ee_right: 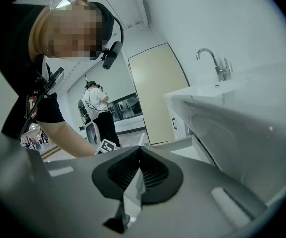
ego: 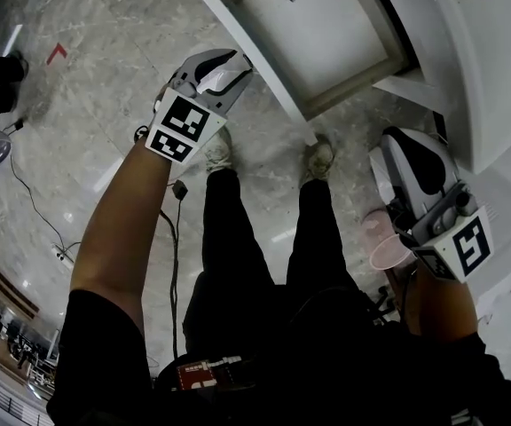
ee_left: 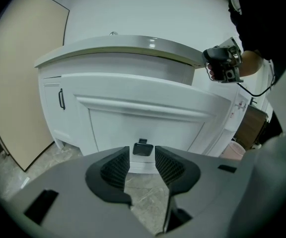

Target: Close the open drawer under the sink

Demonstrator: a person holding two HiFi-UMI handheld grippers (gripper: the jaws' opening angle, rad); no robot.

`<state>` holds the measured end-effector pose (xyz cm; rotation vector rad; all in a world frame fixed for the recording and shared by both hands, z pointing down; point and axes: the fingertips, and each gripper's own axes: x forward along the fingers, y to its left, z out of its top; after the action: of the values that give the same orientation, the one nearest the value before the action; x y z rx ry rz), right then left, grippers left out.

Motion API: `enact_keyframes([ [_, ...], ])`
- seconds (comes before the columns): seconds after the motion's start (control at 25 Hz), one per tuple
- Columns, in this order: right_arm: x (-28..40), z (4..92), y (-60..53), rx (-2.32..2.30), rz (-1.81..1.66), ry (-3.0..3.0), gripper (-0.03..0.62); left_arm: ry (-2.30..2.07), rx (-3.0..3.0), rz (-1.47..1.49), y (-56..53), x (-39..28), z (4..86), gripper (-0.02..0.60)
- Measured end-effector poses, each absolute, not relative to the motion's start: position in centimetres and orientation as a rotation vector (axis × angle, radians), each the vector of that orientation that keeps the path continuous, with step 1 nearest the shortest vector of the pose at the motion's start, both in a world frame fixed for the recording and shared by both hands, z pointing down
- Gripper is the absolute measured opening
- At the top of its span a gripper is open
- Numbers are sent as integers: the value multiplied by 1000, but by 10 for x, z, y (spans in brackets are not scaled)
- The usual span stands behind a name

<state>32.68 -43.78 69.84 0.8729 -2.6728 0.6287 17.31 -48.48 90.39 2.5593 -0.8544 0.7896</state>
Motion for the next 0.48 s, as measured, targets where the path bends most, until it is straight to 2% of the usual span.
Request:
enact_keyframes([
  [0.48, 336, 710, -418, 886, 679, -2678, 2, -826, 2610, 868, -478, 183, 912, 143],
])
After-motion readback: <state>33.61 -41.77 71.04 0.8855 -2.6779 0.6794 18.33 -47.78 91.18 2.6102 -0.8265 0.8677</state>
